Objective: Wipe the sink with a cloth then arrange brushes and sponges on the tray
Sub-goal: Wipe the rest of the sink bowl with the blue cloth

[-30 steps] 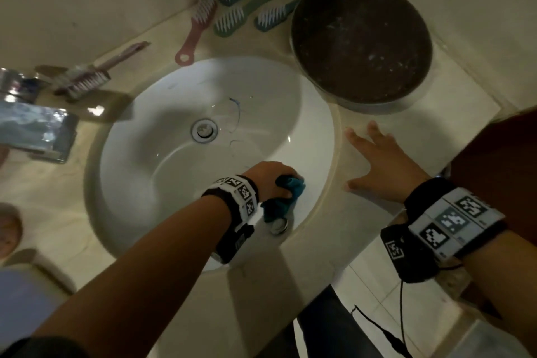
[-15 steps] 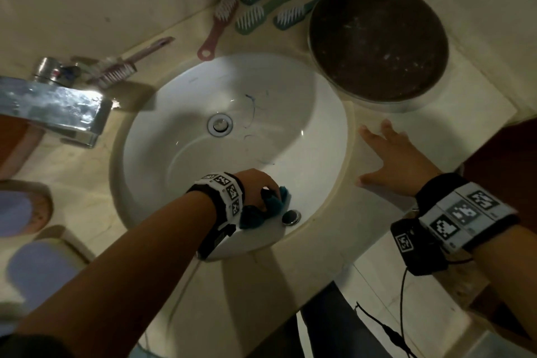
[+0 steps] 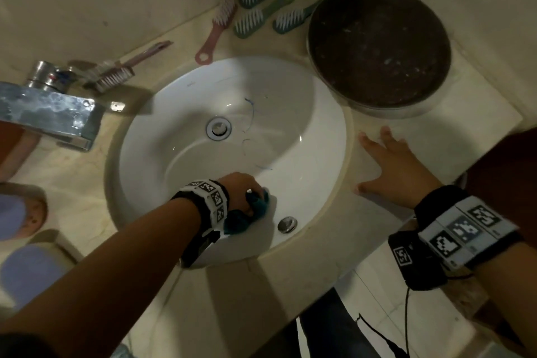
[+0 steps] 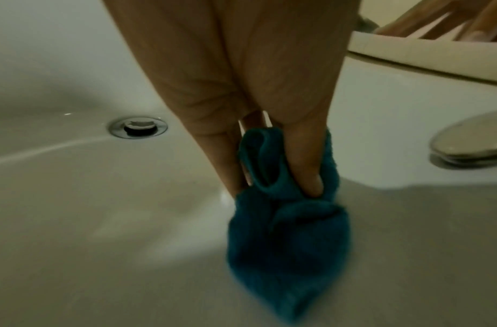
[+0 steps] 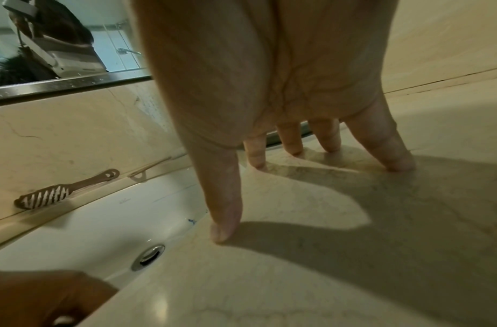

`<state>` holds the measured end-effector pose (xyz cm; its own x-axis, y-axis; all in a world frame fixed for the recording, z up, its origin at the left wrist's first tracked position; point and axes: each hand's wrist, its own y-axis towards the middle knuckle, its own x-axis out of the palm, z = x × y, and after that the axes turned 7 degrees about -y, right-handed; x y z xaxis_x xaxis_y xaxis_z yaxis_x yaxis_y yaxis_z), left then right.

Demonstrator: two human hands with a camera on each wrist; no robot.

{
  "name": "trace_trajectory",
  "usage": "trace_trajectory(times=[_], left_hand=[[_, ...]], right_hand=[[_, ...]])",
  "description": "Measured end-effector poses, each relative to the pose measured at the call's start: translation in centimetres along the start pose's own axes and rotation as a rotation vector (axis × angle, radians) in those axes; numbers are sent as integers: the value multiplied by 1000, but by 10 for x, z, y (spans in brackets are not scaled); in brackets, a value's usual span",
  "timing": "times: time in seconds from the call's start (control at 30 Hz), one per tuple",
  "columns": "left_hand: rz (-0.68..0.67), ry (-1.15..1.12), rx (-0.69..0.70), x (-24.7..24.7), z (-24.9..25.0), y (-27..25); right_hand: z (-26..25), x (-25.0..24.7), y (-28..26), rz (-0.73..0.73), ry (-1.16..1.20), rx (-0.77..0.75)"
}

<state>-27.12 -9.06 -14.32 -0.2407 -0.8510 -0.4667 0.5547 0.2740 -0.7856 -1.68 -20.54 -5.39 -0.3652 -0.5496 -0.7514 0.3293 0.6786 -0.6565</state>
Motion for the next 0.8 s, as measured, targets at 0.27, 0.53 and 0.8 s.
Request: trace_trajectory(times=[0.27, 0.53, 0.8], left_hand=[[264, -234, 13, -23, 25, 33], [340, -217, -17, -22, 11, 40], [303, -101, 106, -18, 14, 58]], right_hand=[[0, 0, 0, 9, 13, -3], [2, -5, 3, 23, 10, -24], [0, -5, 8, 78, -7, -33]])
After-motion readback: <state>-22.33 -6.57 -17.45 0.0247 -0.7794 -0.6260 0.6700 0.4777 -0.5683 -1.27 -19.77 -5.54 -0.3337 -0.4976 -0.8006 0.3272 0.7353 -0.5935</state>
